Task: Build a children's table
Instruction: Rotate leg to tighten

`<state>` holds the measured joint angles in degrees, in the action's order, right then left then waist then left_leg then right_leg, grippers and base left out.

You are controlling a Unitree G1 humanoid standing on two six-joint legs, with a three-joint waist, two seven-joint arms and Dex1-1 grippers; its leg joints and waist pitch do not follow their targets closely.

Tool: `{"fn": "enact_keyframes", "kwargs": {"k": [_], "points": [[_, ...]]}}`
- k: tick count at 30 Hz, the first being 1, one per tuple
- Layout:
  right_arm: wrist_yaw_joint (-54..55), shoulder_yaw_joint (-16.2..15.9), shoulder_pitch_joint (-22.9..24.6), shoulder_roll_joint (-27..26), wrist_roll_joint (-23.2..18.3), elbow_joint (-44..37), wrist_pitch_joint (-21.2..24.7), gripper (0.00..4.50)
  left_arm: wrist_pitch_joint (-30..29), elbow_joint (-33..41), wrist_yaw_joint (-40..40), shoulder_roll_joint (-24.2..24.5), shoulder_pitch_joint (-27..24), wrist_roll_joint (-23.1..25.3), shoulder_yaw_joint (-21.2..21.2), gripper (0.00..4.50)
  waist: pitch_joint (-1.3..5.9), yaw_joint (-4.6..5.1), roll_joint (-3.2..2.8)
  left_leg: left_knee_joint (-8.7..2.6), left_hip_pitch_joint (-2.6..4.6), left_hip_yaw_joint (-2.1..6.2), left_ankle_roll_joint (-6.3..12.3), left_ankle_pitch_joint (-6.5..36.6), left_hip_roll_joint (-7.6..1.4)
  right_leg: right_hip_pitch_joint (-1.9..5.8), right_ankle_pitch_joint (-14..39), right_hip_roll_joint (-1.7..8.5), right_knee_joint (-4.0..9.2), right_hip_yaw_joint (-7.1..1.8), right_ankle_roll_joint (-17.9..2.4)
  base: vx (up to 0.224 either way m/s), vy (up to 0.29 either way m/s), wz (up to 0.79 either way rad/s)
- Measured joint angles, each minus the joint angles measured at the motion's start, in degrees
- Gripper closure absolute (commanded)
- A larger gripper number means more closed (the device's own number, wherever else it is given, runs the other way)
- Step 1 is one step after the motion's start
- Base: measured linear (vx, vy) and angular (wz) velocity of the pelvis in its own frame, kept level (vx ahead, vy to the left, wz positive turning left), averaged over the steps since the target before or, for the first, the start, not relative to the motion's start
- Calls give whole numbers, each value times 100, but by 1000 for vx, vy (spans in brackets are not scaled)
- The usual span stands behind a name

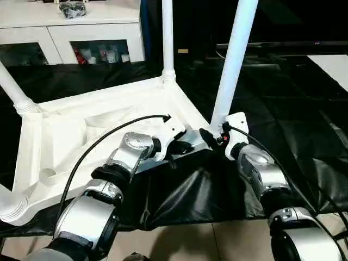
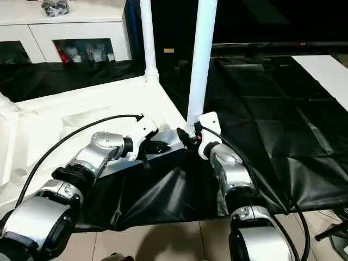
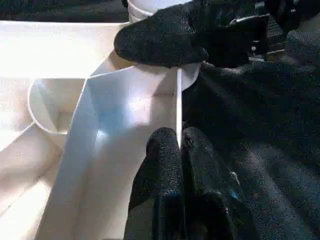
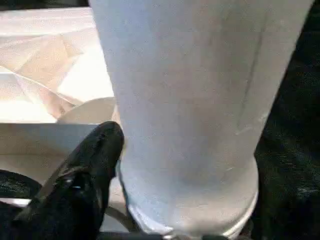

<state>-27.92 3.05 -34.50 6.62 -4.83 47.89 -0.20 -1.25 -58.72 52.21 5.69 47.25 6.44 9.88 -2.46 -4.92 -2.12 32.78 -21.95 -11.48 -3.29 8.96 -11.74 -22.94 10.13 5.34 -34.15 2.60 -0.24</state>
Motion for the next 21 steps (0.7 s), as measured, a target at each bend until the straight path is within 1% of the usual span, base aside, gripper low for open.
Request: {"fn": "enact_keyframes", "kwargs": {"k": [1, 3, 8, 10, 14, 18, 20, 21], "points": [[-81, 16, 20, 10, -22, -1, -34, 53, 10, 0, 24, 9, 0, 0, -1, 450, 0, -1, 0, 0, 0, -1, 0, 0, 0, 0, 0, 0, 1, -1, 0, 0, 0, 0], [-268, 10, 44, 56, -17, -16, -79, 53, 39, 0, 104, 29, 0, 0, 1, 450, 0, -3, -1, -5, -1, -1, 0, 0, 0, -1, 0, 0, 4, 1, 0, 0, 0, 0], [-831, -303, 75, 328, 121, 13, -407, 53, 244, 21, 593, 202, -33, -44, 9, 450, -5, -13, -8, -17, -15, -1, 0, 0, -4, -17, 8, -3, 5, 8, 13, 0, 0, 0], [-1373, -436, 79, 483, 136, 14, -513, 53, 325, 63, 1016, 319, -78, -118, 42, 450, -6, -23, -8, -17, -24, -1, 1, 0, -9, -21, 14, -5, 6, 14, 22, 0, 0, 0], [-2126, -637, 93, 708, 149, -3, -680, 53, 456, 98, 1465, 555, -104, -137, 79, 450, -8, -46, -6, -12, -32, -2, 1, -1, -12, -22, 20, -4, 8, 20, 24, 0, 0, 0], [-2898, -800, 148, 917, 95, -190, -673, 53, 495, 98, 1931, 722, -106, -195, 121, 450, -11, -59, -2, 1, -42, -2, 5, 1, -11, -21, 20, 0, 12, 20, 24, 0, 0, 0], [-3581, -934, 260, 1110, -36, -473, -512, 77, 494, 98, 2380, 812, -129, -253, 132, 450, -13, -92, 2, 3, -43, -3, 7, 2, -11, -21, 21, 1, 11, 20, 23, 0, 0, 0], [-3854, -1003, 292, 1173, -84, -563, -445, 77, 494, 100, 2558, 859, -155, -278, 139, 450, -14, -106, 4, 3, -42, -3, 7, 2, -12, -21, 21, 0, 10, 21, 23, 0, 0, 0]]}}
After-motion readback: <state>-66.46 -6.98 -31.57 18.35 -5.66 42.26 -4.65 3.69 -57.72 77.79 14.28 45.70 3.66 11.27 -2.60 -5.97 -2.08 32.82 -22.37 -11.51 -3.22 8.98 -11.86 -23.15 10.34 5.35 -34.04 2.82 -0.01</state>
